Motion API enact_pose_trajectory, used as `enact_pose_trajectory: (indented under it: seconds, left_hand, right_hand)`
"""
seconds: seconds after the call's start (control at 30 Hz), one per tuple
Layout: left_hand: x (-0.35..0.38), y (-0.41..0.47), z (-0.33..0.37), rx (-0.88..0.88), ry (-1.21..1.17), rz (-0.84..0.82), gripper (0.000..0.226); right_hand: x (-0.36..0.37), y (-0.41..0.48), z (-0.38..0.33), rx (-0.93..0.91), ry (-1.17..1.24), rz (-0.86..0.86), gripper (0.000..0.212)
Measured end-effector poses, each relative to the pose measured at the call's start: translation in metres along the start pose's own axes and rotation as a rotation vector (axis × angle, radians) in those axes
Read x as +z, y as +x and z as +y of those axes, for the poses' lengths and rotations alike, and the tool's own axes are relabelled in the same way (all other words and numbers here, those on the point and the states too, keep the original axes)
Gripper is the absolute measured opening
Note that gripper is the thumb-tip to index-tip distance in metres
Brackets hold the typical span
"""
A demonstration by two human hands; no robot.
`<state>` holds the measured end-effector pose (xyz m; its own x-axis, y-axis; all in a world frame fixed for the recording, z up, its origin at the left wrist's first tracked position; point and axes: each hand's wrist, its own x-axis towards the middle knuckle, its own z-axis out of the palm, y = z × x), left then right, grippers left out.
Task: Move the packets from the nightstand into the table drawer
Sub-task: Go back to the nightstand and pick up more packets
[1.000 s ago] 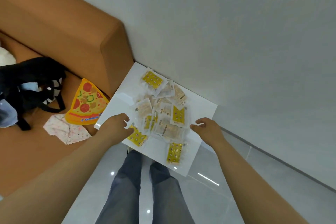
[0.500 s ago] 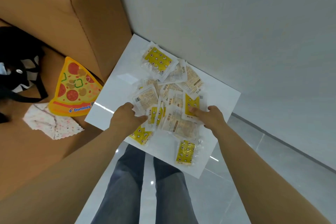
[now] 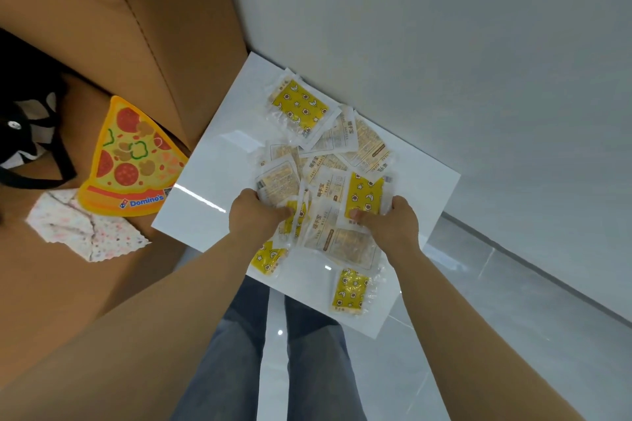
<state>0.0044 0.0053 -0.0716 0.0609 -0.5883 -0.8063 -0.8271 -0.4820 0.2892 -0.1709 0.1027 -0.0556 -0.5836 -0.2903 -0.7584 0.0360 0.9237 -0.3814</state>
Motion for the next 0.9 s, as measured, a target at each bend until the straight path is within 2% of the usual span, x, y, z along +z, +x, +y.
enact_pose_trajectory:
  seconds: [0.13, 0.37, 0.7, 0.9]
  left_hand:
    - [-0.003, 0.002, -0.001, 0.018, -0.066, -0.063, 0.029]
    - [-0.008, -0.006, 0.003, 0.056, -0.18, -0.095, 0.036]
    - [-0.058, -0.023, 0.009, 0.219, 0.078, 0.053, 0.031]
    - [-0.091, -0.041, 0.018, 0.278, 0.117, 0.108, 0.027]
  right_hand:
    - [0.002, -0.008, -0.002, -0.068, 0.02, 0.02, 0.035]
    - [-0.003, -0.016, -0.002, -0.077, 0.026, 0.088, 0.027]
    - [-0.025, -0.043, -0.022, -0.179, 0.166, 0.075, 0.023]
    - [-0.034, -0.066, -0.036, -0.252, 0.159, 0.103, 0.023]
